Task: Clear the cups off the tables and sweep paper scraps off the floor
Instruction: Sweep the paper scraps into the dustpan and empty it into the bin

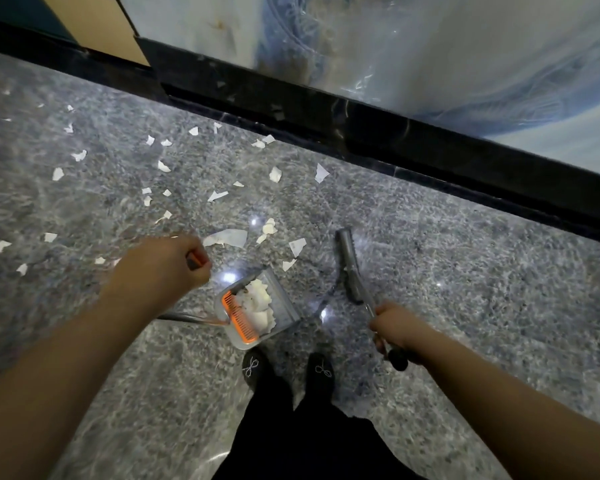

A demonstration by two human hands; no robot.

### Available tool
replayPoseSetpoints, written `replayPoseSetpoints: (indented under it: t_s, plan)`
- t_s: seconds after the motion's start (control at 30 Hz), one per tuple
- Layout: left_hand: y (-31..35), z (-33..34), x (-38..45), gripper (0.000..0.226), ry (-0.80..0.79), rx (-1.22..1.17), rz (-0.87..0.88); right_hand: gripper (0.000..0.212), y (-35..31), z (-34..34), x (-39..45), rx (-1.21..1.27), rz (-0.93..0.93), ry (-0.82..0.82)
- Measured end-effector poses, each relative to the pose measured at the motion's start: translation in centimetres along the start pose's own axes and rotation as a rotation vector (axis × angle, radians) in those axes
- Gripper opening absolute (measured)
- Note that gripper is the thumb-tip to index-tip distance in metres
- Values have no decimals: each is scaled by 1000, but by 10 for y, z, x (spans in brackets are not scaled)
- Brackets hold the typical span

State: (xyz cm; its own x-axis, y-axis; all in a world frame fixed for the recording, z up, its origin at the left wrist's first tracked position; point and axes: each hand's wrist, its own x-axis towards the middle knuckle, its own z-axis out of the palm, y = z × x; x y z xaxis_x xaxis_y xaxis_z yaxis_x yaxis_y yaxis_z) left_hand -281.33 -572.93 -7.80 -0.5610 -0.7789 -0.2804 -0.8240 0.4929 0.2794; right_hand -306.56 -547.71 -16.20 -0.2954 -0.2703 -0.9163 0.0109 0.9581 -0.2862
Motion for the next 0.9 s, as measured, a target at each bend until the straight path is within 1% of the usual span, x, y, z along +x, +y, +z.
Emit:
replayPoseSetpoints:
  t_s: [0.07,0.13,0.27,0.37,0.5,0.63,0.77,0.83,0.9]
  plan:
    - [0,1,1,15,-12,13,-5,10,-21,13,3,40,-22,-34]
    - [-4,0,3,15,-16,14,-6,12,-44,27,7,25,-58,-72]
    - [-14,-3,1,12,-10,-9,33,10,-89,54,19,17,-94,-159]
    - [-24,-9,3,11,-15,-11,52,13,-118,63,22,111,-110,-190]
    - [-53,-27,7,17,-12,-93,-42,24,-142,65,18,232,-128,-204]
    - [-83,-48,10,22,56,-182,-137,21,-163,65,12,260,-181,-165]
    - [-106,-68,18,27,97,-202,-149,38,-180,54,15,278,-201,-78]
    - [-113,-75,24,28,118,-213,-149,41,-187,45,18,279,-208,-39]
    - [-116,-80,33,27,130,-208,-131,40,-192,34,22,287,-217,-2]
